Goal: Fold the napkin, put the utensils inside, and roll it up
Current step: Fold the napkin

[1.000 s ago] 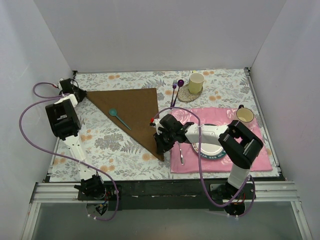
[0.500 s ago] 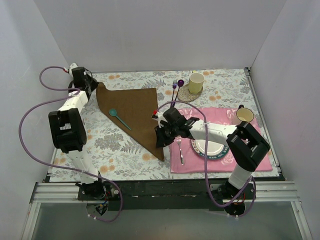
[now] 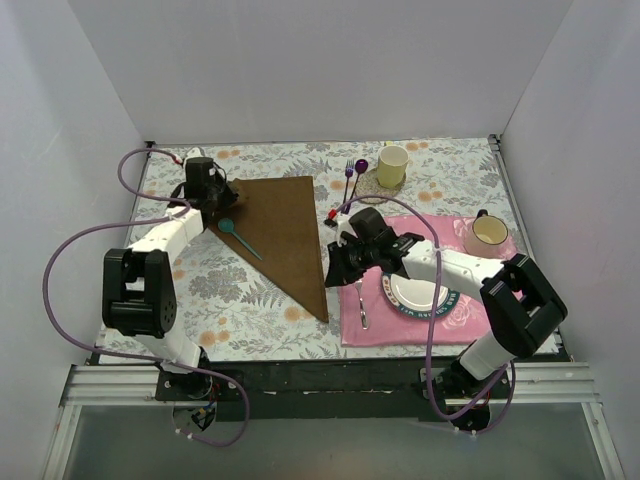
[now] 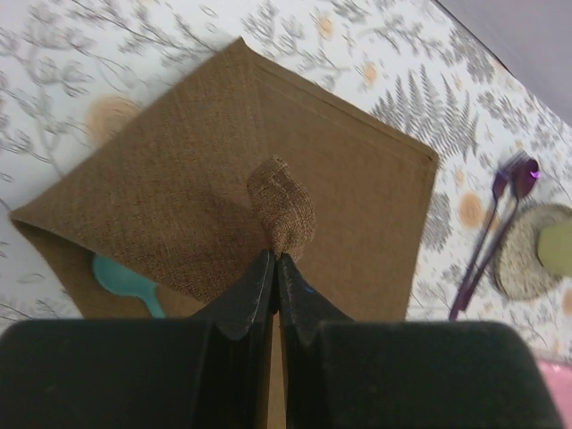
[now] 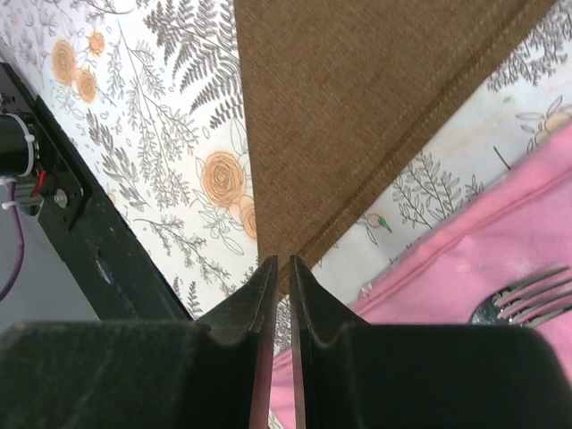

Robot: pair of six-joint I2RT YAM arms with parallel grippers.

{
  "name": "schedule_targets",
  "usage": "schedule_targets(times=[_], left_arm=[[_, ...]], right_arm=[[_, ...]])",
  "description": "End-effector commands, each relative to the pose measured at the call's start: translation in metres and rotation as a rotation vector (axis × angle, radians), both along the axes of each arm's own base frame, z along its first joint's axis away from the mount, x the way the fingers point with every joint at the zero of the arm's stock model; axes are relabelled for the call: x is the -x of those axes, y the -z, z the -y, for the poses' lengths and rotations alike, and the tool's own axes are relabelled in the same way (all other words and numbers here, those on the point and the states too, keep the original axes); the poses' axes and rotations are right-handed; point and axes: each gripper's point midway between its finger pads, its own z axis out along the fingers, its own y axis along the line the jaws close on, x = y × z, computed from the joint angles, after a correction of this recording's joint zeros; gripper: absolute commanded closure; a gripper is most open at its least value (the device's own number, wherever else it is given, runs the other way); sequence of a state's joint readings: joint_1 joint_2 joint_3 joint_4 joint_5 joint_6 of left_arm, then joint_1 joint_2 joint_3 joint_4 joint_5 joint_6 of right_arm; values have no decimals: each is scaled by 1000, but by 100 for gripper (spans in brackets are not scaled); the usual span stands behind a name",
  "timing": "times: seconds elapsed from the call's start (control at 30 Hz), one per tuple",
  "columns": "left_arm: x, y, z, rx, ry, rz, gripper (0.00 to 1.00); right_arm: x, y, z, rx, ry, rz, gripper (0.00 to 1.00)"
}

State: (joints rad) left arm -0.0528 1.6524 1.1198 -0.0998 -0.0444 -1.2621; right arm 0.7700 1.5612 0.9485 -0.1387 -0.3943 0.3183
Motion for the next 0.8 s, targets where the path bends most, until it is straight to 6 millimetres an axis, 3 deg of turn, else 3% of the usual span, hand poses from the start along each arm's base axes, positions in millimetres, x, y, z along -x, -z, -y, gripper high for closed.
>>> schedule_targets(times=[0.0,0.43,0.77], left_arm=[[17,-29,22,27,22,45,99],[60,-8,50,66,79,-35,100],[76,11,67,106,107,-73,100]], right_arm=[[2,-8,7,-29,6,11,82],[2,-4,18,-21,19,12,82],[5,2,21,-18,24,2,82]])
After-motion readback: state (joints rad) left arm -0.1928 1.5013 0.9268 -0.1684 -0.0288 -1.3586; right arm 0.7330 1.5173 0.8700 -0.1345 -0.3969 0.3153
